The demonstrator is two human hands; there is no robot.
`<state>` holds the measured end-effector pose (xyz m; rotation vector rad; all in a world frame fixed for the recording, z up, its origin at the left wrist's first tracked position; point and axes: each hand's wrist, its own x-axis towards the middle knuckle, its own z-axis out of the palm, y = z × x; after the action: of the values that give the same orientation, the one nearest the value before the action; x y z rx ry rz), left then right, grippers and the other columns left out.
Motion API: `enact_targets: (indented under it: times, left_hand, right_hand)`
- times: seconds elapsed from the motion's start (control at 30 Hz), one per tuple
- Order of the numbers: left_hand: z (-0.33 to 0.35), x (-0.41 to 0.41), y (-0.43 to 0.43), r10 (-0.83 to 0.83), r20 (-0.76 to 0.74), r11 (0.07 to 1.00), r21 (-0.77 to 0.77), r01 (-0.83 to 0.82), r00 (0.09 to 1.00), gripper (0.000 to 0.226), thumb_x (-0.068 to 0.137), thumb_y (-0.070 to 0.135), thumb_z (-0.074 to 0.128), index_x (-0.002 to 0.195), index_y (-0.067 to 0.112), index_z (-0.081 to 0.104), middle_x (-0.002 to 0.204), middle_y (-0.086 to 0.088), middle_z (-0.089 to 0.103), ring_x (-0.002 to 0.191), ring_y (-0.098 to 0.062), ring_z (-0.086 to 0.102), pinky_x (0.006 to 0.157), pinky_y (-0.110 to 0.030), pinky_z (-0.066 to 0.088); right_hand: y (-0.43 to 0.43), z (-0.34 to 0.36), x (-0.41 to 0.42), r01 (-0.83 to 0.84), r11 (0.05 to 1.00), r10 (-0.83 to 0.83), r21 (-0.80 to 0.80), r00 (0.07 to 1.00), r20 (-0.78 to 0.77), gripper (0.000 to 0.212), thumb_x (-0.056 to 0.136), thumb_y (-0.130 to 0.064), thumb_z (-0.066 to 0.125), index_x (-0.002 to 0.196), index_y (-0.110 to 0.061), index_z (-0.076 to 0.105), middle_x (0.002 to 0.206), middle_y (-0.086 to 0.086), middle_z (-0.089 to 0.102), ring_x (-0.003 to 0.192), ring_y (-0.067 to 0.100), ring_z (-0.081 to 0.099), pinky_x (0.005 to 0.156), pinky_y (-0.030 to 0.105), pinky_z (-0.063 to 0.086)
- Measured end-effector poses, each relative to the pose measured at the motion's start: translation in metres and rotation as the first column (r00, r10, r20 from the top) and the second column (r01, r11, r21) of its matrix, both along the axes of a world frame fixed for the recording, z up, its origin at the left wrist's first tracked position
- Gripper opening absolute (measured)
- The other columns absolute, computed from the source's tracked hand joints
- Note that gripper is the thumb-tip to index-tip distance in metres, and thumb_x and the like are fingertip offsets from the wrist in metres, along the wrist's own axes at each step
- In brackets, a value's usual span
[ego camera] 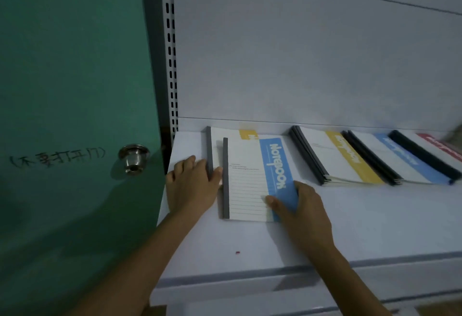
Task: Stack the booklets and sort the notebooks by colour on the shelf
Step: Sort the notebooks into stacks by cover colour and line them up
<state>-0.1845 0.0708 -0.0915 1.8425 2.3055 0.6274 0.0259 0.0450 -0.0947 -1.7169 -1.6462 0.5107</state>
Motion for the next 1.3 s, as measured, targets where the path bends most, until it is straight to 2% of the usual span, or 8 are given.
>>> enact_targets:
  times: [0.1, 0.23, 0.4, 0.63, 0.77, 0.9, 1.03, 1.3]
  left_hand:
    - [-0.001, -0.002, 0.000, -0.002, 0.035, 1.000, 0.005, 0.002, 0.999, 0.044, 0.096, 0.052, 0.033, 0.117, 0.022, 0.057, 0.145, -0.002, 0.040, 0.135, -0.023, 0.029, 0.106, -0.041, 0.022]
    - [-0.001, -0.005, -0.001, 0.024, 0.216, 0.984, 0.169, -0.061, 0.976, 0.021, 0.095, 0.035, 0.048, 0.096, 0.016, 0.056, 0.110, -0.003, 0.062, 0.107, -0.023, 0.052, 0.093, -0.041, 0.040]
    - [0.004, -0.005, -0.006, -0.038, 0.636, 0.920, 0.323, -0.221, 0.771, 0.013, 0.099, 0.022, 0.043, 0.109, 0.017, 0.048, 0.098, -0.003, 0.064, 0.082, -0.024, 0.060, 0.067, -0.037, 0.051]
    - [0.008, -0.009, -0.010, -0.071, 0.756, 0.896, 0.335, -0.291, 0.651, 0.012, 0.100, 0.023, 0.036, 0.110, 0.020, 0.042, 0.094, -0.003, 0.061, 0.073, -0.029, 0.062, 0.063, -0.047, 0.055]
    - [0.016, -0.007, -0.020, -0.105, 0.836, 0.904, 0.306, -0.299, 0.539, 0.010, 0.099, 0.019, 0.039, 0.108, 0.017, 0.041, 0.100, -0.007, 0.060, 0.064, -0.024, 0.060, 0.046, -0.030, 0.047]
    - [0.038, 0.019, -0.037, -0.161, 0.906, 0.913, 0.287, -0.289, 0.392, 0.017, 0.096, 0.024, 0.050, 0.109, 0.015, 0.043, 0.093, -0.001, 0.059, 0.070, -0.016, 0.059, 0.048, -0.027, 0.047]
    - [0.053, 0.078, -0.051, -0.244, 0.892, 0.908, 0.348, -0.233, 0.381, 0.015, 0.095, 0.020, 0.054, 0.106, 0.015, 0.046, 0.086, 0.004, 0.062, 0.058, -0.006, 0.058, 0.041, -0.016, 0.045]
    - [0.045, 0.230, -0.062, -0.263, 0.890, 0.939, 0.325, -0.114, 0.371, 0.010, 0.100, 0.014, 0.038, 0.109, 0.015, 0.040, 0.096, -0.004, 0.061, 0.047, -0.006, 0.057, 0.045, -0.022, 0.047]
  right_hand:
    - [-0.010, 0.002, 0.002, 0.046, 0.997, -0.034, 0.056, 0.980, -0.196, 0.046, 0.077, -0.038, 0.076, 0.111, -0.028, 0.047, 0.103, -0.011, 0.055, 0.088, 0.004, 0.056, 0.062, 0.012, 0.042]
    - [-0.013, 0.002, 0.006, 0.146, 0.984, -0.100, 0.106, 0.930, -0.355, 0.049, 0.082, -0.027, 0.073, 0.121, -0.025, 0.044, 0.108, -0.010, 0.054, 0.088, 0.003, 0.057, 0.056, 0.008, 0.047]
    - [-0.011, 0.002, 0.009, 0.246, 0.960, -0.164, 0.130, 0.877, -0.453, 0.043, 0.083, -0.025, 0.072, 0.114, -0.031, 0.042, 0.106, -0.009, 0.054, 0.083, -0.001, 0.057, 0.050, 0.009, 0.045]
    - [-0.044, 0.005, 0.004, 0.368, 0.922, -0.254, 0.118, 0.806, -0.535, 0.042, 0.084, -0.022, 0.071, 0.115, -0.030, 0.043, 0.098, -0.012, 0.054, 0.082, 0.003, 0.057, 0.052, 0.011, 0.044]
    - [-0.072, 0.005, 0.012, 0.418, 0.899, -0.242, 0.128, 0.721, -0.650, 0.041, 0.083, -0.019, 0.072, 0.111, -0.032, 0.045, 0.097, -0.018, 0.053, 0.084, 0.007, 0.059, 0.054, 0.014, 0.046]
    - [-0.080, 0.018, 0.032, 0.449, 0.882, -0.204, 0.142, 0.636, -0.744, 0.039, 0.083, -0.017, 0.072, 0.111, -0.030, 0.048, 0.098, -0.017, 0.055, 0.086, 0.007, 0.059, 0.057, 0.015, 0.047]
    - [-0.076, 0.029, 0.069, 0.453, 0.874, -0.168, 0.173, 0.618, -0.768, 0.040, 0.083, -0.017, 0.072, 0.112, -0.028, 0.046, 0.095, -0.017, 0.054, 0.084, 0.007, 0.058, 0.060, 0.016, 0.046]
    - [-0.093, 0.031, 0.198, 0.453, 0.878, -0.186, 0.154, 0.620, -0.762, 0.041, 0.084, -0.016, 0.071, 0.116, -0.026, 0.047, 0.102, -0.003, 0.056, 0.090, 0.012, 0.058, 0.067, 0.029, 0.052]
